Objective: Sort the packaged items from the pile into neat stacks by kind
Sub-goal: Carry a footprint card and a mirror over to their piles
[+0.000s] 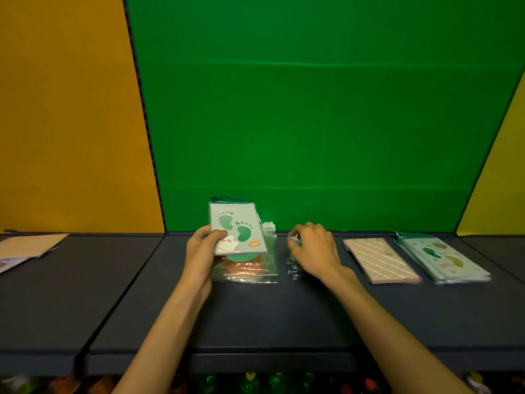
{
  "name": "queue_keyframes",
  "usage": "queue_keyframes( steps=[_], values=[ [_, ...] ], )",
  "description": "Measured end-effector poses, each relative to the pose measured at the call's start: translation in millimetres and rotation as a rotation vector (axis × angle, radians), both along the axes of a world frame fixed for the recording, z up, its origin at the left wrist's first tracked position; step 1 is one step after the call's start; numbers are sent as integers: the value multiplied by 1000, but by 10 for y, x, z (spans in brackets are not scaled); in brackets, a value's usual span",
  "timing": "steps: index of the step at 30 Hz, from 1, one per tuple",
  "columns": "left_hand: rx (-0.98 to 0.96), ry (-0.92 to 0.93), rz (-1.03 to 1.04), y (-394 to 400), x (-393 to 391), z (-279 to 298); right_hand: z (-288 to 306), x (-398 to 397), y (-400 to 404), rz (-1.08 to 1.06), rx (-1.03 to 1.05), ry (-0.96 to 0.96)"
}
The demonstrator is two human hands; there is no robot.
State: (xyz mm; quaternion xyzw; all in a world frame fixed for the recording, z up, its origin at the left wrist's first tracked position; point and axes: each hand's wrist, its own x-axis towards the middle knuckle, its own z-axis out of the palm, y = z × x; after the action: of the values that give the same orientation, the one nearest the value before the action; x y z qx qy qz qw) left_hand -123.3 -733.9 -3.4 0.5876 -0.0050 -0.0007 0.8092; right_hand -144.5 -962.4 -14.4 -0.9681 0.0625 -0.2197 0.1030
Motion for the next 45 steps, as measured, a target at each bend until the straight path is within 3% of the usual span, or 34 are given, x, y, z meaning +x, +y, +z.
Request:
queue_keyframes(
  steps=[6, 16, 27, 31, 37, 40, 45],
  values=[
    [11, 30, -72, -1108, -226, 43, 90, -470, -1111, 85, 26, 84],
    [86, 107, -261, -3181, -594, -73, 98, -1197, -3051, -59, 12, 85],
    [181, 179, -298, -4427, -718, -278, -31, -1526, -3937, -86, 95, 127],
    [471, 75, -213, -4528, -720, -387, -68, -1539, -4044, -79, 113, 128],
    [1211, -273, -63, -4444, -728, -393, -106, -1457, -4029, -30, 120, 125],
    [1365, -389, -36, -4373, -781, -381, -103, -1374, -3924, 11, 115, 106],
    [1379, -661, -49, -3991, -845, -253, -96, -1183, -3589, 103, 118, 74]
  ],
)
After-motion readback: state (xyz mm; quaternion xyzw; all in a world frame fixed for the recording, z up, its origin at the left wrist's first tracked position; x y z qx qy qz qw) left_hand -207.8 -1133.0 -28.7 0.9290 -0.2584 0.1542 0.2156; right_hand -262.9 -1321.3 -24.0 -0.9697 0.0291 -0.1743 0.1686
